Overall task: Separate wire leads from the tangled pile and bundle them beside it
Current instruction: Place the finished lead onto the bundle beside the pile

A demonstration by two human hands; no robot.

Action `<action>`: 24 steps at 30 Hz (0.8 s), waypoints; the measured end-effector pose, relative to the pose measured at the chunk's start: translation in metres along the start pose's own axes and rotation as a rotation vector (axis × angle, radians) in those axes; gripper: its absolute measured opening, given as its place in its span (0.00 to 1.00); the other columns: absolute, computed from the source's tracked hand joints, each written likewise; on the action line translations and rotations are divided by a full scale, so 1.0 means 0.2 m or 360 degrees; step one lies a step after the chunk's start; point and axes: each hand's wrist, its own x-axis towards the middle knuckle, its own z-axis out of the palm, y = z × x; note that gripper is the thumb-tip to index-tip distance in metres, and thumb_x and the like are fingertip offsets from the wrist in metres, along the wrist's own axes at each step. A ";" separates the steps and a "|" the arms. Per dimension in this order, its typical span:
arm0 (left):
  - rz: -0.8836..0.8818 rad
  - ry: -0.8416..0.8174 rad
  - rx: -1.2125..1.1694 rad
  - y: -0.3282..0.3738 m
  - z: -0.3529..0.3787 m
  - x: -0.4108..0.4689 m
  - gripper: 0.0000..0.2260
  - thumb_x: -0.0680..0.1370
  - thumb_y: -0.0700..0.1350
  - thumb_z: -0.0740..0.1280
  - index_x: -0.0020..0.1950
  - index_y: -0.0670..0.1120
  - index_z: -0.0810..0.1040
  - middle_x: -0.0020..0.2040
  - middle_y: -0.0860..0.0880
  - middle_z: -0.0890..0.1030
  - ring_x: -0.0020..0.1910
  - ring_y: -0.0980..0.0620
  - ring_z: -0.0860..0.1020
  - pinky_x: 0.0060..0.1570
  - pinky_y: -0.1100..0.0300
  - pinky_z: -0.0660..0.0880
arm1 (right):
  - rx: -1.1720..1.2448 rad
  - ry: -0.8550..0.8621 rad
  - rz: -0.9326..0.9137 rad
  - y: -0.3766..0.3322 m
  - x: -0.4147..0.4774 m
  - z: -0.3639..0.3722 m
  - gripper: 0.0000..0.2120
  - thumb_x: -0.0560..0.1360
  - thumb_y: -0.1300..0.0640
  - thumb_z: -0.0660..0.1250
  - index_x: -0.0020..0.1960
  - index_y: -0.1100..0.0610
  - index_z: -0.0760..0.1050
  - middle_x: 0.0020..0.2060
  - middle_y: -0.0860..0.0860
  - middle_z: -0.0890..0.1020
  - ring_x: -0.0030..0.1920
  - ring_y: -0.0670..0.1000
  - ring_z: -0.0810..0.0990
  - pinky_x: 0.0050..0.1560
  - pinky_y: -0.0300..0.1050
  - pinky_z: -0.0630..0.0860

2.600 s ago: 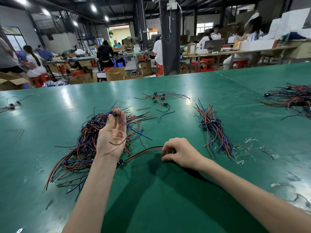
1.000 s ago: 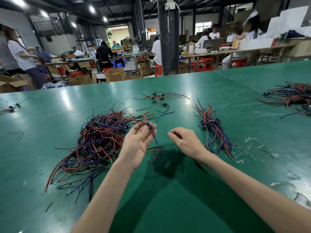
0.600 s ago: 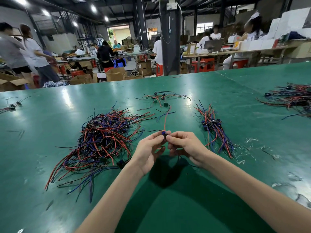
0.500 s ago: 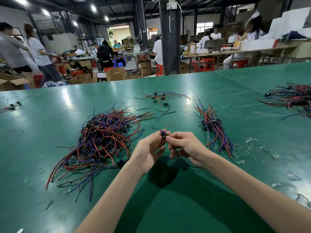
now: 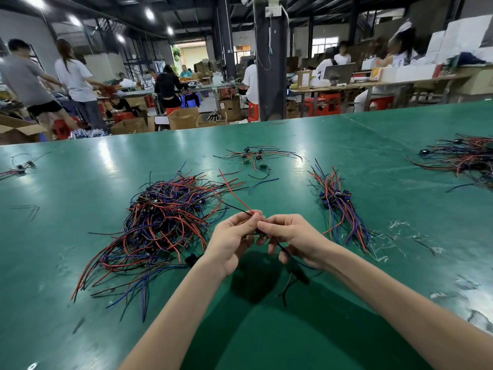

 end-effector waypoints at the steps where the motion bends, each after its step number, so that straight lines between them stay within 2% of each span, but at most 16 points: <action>1: 0.0016 0.0030 0.0066 0.00 0.00 0.00 0.01 0.73 0.39 0.69 0.42 0.44 0.80 0.34 0.52 0.83 0.29 0.57 0.79 0.37 0.64 0.70 | 0.0004 0.0022 -0.0020 0.00 0.00 0.00 0.08 0.74 0.56 0.69 0.45 0.61 0.77 0.35 0.54 0.81 0.27 0.48 0.75 0.18 0.36 0.67; 3: 0.0042 0.0067 0.0157 -0.01 0.01 -0.01 0.01 0.73 0.40 0.70 0.41 0.44 0.80 0.32 0.53 0.82 0.28 0.58 0.78 0.35 0.65 0.68 | -0.0001 0.0035 -0.0031 0.01 0.00 0.00 0.07 0.74 0.56 0.68 0.44 0.61 0.77 0.33 0.54 0.81 0.26 0.48 0.75 0.19 0.36 0.67; 8: 0.0091 0.0092 0.0250 0.00 0.01 -0.02 0.04 0.73 0.40 0.70 0.38 0.45 0.78 0.30 0.54 0.80 0.27 0.62 0.76 0.34 0.65 0.67 | -0.0005 0.0019 0.0028 -0.02 0.00 0.00 0.14 0.70 0.48 0.69 0.44 0.60 0.79 0.32 0.55 0.80 0.26 0.48 0.75 0.20 0.36 0.68; 11: 0.0065 0.0104 0.0227 0.00 0.01 -0.01 0.04 0.72 0.41 0.71 0.39 0.44 0.78 0.31 0.54 0.81 0.29 0.61 0.77 0.35 0.66 0.69 | 0.0024 0.0005 0.0075 -0.02 0.00 -0.01 0.09 0.72 0.52 0.69 0.41 0.59 0.78 0.30 0.54 0.80 0.26 0.48 0.76 0.21 0.36 0.68; 16: 0.0114 0.0085 0.0167 0.00 0.02 -0.02 0.06 0.71 0.44 0.70 0.37 0.43 0.81 0.32 0.50 0.82 0.28 0.59 0.77 0.33 0.66 0.70 | -0.0003 0.0024 0.0114 -0.03 0.00 -0.02 0.03 0.76 0.60 0.66 0.44 0.59 0.77 0.31 0.55 0.80 0.27 0.49 0.77 0.23 0.37 0.71; 21: 0.0171 0.0095 0.0239 -0.01 0.03 -0.02 0.06 0.69 0.46 0.72 0.36 0.44 0.82 0.31 0.50 0.80 0.30 0.56 0.73 0.35 0.66 0.71 | -0.0058 0.0050 0.0114 -0.02 0.00 -0.01 0.08 0.77 0.58 0.62 0.42 0.60 0.76 0.30 0.55 0.79 0.26 0.48 0.74 0.21 0.37 0.68; 24: 0.0164 0.0058 0.0210 -0.02 0.03 -0.03 0.06 0.68 0.45 0.72 0.36 0.42 0.82 0.31 0.50 0.81 0.29 0.57 0.76 0.34 0.68 0.73 | -0.0051 0.0089 0.0152 -0.03 0.00 -0.01 0.09 0.77 0.59 0.62 0.42 0.63 0.76 0.28 0.55 0.79 0.23 0.48 0.73 0.20 0.37 0.68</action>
